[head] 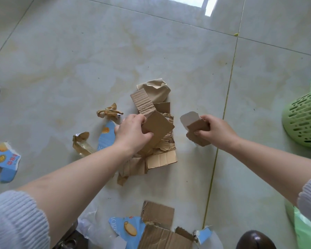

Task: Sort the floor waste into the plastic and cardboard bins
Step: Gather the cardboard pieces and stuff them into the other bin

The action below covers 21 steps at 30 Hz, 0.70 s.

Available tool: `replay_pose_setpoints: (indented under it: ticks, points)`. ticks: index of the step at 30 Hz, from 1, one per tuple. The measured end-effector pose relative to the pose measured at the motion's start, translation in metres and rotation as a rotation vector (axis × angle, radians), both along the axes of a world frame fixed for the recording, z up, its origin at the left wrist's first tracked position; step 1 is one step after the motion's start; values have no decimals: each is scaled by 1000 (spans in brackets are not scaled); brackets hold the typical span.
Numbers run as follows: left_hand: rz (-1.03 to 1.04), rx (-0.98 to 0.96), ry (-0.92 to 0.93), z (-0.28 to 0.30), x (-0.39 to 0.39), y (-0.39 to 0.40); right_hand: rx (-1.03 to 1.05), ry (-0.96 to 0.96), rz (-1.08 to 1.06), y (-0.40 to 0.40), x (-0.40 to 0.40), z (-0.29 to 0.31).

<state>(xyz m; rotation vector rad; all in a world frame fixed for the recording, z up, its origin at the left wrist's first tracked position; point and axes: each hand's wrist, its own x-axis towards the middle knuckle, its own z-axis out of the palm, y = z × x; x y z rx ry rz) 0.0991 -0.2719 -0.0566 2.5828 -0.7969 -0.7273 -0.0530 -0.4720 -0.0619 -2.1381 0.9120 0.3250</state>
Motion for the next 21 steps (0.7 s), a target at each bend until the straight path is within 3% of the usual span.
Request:
replay_pose_setpoints:
  ticks: [5,12,16,21]
  points:
    - [-124,-78,113,-1,1,-12,23,-77,-79,-7,2,1]
    - [-70,-7,233,1,0,-24,79,-94,-152,-11,2,1]
    - [-286,-4,150,0,3,-25,145,-115,-213,-11,3,3]
    - [-539,158,69,3,10,-40,181,-103,-222,-8,3,4]
